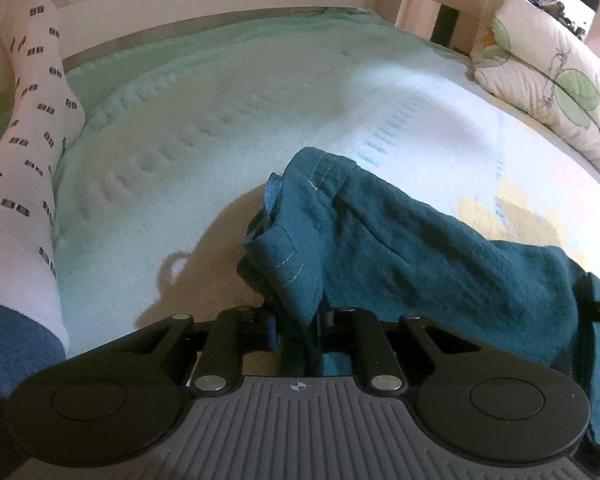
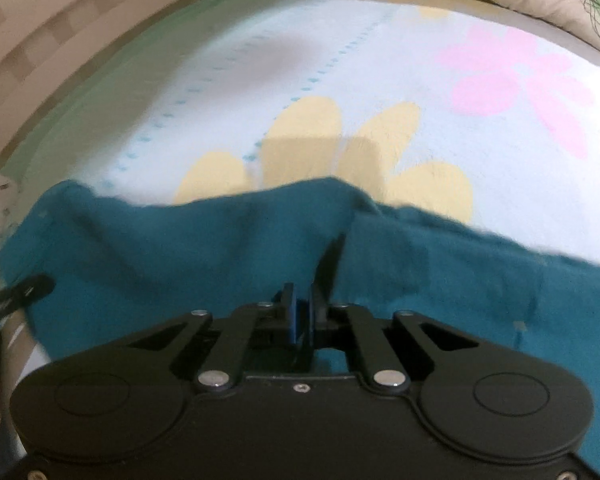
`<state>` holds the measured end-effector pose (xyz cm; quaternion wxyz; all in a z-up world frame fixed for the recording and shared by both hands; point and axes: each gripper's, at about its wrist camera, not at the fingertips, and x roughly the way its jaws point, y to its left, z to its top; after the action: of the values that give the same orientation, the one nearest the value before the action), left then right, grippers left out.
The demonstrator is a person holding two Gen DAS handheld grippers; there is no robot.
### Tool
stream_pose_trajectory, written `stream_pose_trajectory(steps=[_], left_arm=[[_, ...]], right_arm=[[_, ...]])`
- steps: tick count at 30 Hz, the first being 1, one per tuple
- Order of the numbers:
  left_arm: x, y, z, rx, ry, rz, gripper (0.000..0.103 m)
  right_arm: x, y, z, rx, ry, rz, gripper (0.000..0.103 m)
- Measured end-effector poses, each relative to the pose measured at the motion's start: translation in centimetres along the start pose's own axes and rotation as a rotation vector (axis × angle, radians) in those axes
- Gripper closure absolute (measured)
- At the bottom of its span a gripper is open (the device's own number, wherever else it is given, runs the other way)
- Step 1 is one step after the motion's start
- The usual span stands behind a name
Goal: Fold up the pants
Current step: 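Lift the hems with the left gripper and fold them onto the waistband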
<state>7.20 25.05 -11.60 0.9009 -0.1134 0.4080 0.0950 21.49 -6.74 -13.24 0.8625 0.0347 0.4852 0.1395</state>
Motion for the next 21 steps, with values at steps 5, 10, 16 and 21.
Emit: stream_pose_trajectory(steps=[5, 10, 16, 21], left_arm=[[0.3, 0.3, 0.0, -0.026, 0.015, -0.010, 0.088], [0.3, 0.3, -0.1, -0.027, 0.012, -0.009, 0.088], [-0.2, 0.9, -0.2, -0.047, -0.012, -0.031, 0.089], [-0.9, 0.4, 0.1, -0.029, -0.034, -0.030, 0.089]], right_arm=[[2.6, -0.8, 1.9, 0.041, 0.024, -0.041, 0.103], [3.0, -0.8, 3.2, 0.064, 0.026, -0.058, 0.103], [-1.9, -0.7, 1.2, 0.079, -0.034, 0.055, 0.093], [-5.2, -0.6, -4.6, 0.058, 0.033, 0.085, 0.091]])
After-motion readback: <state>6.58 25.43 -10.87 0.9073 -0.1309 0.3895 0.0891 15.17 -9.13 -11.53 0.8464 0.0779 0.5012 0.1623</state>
